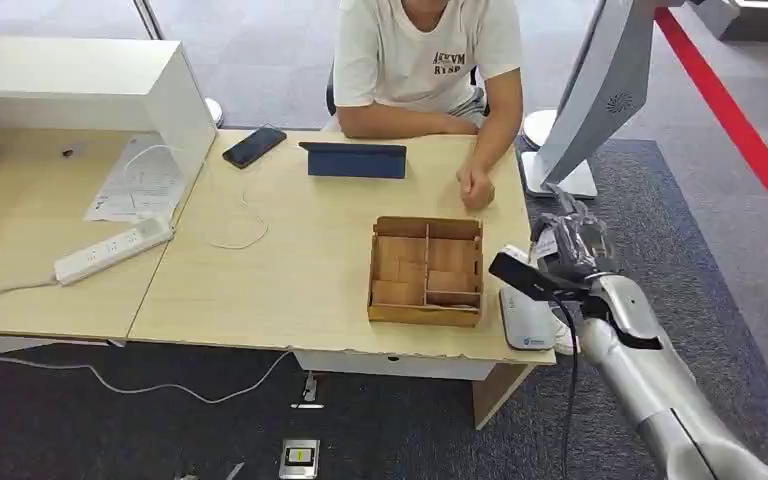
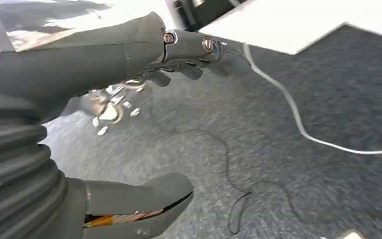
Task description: Pass the card to the sensor for recognition and then transmit it.
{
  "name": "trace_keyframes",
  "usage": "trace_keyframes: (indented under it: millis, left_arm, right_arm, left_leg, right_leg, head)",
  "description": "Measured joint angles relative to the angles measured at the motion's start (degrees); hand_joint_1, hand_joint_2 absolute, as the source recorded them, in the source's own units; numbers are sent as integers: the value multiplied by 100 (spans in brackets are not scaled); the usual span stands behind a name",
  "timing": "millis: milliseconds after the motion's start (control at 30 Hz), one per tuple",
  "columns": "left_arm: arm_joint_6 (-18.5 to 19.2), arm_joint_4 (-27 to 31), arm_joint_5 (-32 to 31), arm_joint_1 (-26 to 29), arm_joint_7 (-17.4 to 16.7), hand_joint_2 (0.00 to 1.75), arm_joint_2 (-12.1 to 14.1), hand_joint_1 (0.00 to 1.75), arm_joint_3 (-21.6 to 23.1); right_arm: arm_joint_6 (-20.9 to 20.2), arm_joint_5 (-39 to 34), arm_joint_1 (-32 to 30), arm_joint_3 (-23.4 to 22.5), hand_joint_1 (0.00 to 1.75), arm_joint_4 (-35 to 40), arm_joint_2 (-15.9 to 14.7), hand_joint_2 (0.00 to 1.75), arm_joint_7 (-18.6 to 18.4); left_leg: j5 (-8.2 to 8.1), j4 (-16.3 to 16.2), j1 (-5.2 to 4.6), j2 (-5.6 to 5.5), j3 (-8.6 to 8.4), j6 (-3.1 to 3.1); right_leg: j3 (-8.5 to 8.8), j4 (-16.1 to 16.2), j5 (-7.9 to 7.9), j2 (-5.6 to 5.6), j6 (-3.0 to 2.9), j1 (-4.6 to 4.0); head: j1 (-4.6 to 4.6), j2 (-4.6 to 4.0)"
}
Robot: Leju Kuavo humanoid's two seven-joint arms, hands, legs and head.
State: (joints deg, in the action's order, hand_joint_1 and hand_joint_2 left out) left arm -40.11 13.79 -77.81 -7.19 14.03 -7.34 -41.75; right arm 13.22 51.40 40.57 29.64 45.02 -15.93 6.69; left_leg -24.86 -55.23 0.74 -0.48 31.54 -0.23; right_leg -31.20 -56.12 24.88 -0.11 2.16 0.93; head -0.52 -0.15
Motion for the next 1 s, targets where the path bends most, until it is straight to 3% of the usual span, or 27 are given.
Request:
trace_keyframes:
  millis: [133,400,800,833,867,900,1000]
  left_arm:
    - [0,-35,-81,-15,269,175,100,0,4]
    - [0,-120,-195,-28,461,175,227,0,41]
    - [37,-195,-370,-33,621,175,343,0,96]
    - [37,-201,-369,-34,599,175,350,0,98]
    - [35,-208,-370,-35,575,175,352,0,101]
    - [35,-212,-367,-35,536,175,354,0,103]
    - [28,-223,-363,-42,431,175,356,0,118]
  right_arm:
    - [4,232,404,2,175,134,118,175,92]
    - [31,684,934,48,175,-98,428,175,160]
    - [-103,1202,1293,192,175,-1104,950,175,-281]
    - [-118,1207,1315,199,138,-1189,992,175,-325]
    - [-118,1227,1332,203,12,-1241,1025,175,-347]
    - [-118,1246,1349,205,0,-1309,1062,175,-359]
    - [-112,1296,1385,216,0,-1489,1213,175,-378]
  left_leg:
    - [0,0,0,0,1,0]
    - [0,0,0,1,4,0]
    - [0,1,1,-6,8,0]
    - [0,1,1,-5,8,0]
    - [-1,1,1,-5,8,0]
    - [-1,1,1,-5,8,0]
    - [-2,1,1,-4,7,-2]
  right_leg:
    - [-2,0,1,0,-1,0]
    - [-3,0,1,0,-1,0]
    - [-7,0,2,-1,-1,-1]
    - [-6,0,2,-1,-1,-1]
    - [-6,0,2,-1,-1,-1]
    - [-6,0,2,-1,-1,-1]
    - [-7,0,3,0,-1,-1]
  head:
    - [-2,0]
    - [-2,2]
    - [-2,0]
    - [-2,2]
    - [-2,0]
    - [0,0]
    - [-4,0]
